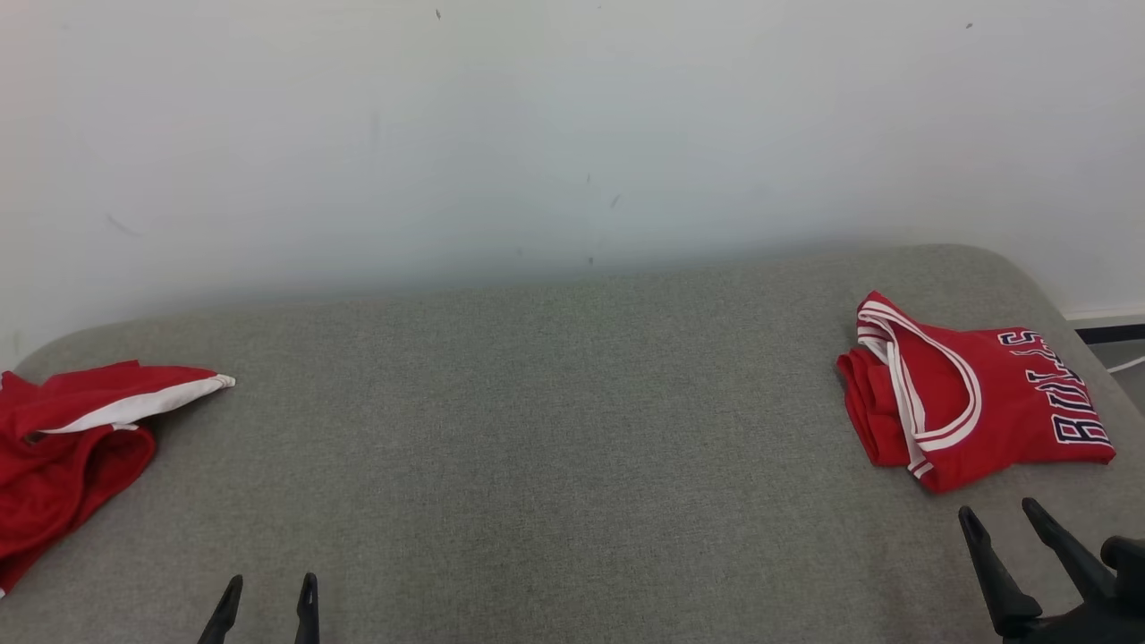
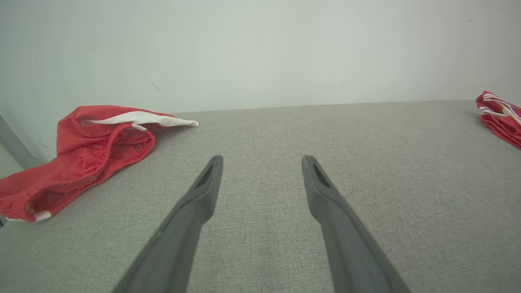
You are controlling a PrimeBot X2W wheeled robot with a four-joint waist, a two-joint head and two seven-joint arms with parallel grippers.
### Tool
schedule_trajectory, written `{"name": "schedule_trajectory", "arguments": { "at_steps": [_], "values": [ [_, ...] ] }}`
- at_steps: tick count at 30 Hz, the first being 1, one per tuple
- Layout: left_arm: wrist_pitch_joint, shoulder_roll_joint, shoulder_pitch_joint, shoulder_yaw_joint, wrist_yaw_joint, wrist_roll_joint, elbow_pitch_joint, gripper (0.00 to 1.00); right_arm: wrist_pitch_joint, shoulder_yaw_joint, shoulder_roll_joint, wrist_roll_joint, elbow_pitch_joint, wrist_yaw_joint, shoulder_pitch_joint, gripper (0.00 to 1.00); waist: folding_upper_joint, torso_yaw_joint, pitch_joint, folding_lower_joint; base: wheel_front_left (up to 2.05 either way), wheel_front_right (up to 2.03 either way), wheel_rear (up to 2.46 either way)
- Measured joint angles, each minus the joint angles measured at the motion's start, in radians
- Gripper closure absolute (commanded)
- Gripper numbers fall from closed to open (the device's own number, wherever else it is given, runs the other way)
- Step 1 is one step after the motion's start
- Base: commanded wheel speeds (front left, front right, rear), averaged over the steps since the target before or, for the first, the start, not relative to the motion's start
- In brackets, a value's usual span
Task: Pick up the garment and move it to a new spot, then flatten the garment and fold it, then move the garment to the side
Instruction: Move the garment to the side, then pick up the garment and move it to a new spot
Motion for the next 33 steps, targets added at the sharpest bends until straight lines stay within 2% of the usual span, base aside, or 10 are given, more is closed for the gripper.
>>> {"name": "schedule_trajectory", "arguments": {
  "at_steps": [4, 14, 22, 33],
  "values": [
    [0.008, -0.021, 0.000, 0.022, 0.000, 0.012, -0.007, 0.00, 0.000, -0.044, 0.017, -0.037, -0.011, 0.000, 0.015, 0.00, 0.0000, 0.000, 0.004, 0.0000, 0.00, 0.00, 0.00],
    [0.043, -0.001, -0.001, 0.001, 0.000, 0.034, -0.031, 0.00, 0.000, -0.128, 0.051, -0.112, -0.050, 0.000, 0.064, 0.00, 0.0000, 0.004, 0.011, 0.0000, 0.00, 0.00, 0.00],
    [0.055, -0.011, -0.001, 0.025, 0.000, 0.028, -0.045, 0.00, 0.000, -0.219, 0.097, -0.109, -0.084, 0.000, 0.093, 0.00, 0.0000, 0.007, 0.009, 0.0000, 0.00, 0.00, 0.00],
    [0.079, -0.017, 0.000, 0.031, 0.000, 0.028, -0.076, 0.00, 0.000, -0.277, 0.118, -0.124, -0.119, 0.000, 0.148, 0.00, 0.0000, 0.013, 0.008, 0.0000, 0.00, 0.00, 0.00]
  ]
}}
